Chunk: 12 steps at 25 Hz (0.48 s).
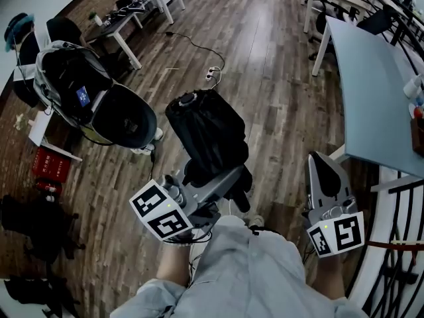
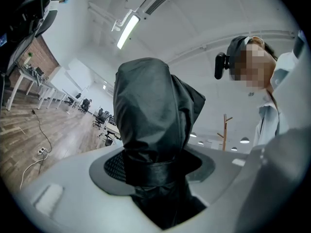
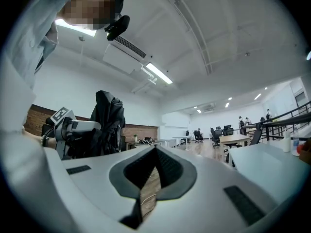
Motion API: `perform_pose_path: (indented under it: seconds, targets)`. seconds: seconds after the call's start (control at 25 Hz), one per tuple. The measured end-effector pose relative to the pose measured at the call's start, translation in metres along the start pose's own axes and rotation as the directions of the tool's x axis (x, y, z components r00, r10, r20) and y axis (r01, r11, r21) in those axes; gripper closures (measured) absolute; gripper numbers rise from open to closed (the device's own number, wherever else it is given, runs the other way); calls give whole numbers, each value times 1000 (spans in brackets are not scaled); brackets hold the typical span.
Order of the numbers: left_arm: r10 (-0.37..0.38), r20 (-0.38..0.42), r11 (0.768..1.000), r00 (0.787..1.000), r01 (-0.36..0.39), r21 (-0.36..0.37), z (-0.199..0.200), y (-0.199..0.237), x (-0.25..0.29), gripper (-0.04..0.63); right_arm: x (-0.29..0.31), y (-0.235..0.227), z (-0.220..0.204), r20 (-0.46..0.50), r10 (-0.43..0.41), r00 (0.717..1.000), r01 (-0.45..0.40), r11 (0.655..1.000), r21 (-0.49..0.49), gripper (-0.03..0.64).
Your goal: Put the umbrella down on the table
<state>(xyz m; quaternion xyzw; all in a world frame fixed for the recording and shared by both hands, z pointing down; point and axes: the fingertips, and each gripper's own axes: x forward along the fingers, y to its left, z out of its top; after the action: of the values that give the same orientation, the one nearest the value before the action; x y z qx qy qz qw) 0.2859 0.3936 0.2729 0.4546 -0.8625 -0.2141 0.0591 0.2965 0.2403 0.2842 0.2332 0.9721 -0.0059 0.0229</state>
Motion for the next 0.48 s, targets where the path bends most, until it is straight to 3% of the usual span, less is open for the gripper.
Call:
perform_pose_path:
  seconds: [0.48]
  targets:
    - [25,20,1000,999,-25,-18,1,9,32,336,8,-40,-12,-16,1,1000,-1,1000,20,621]
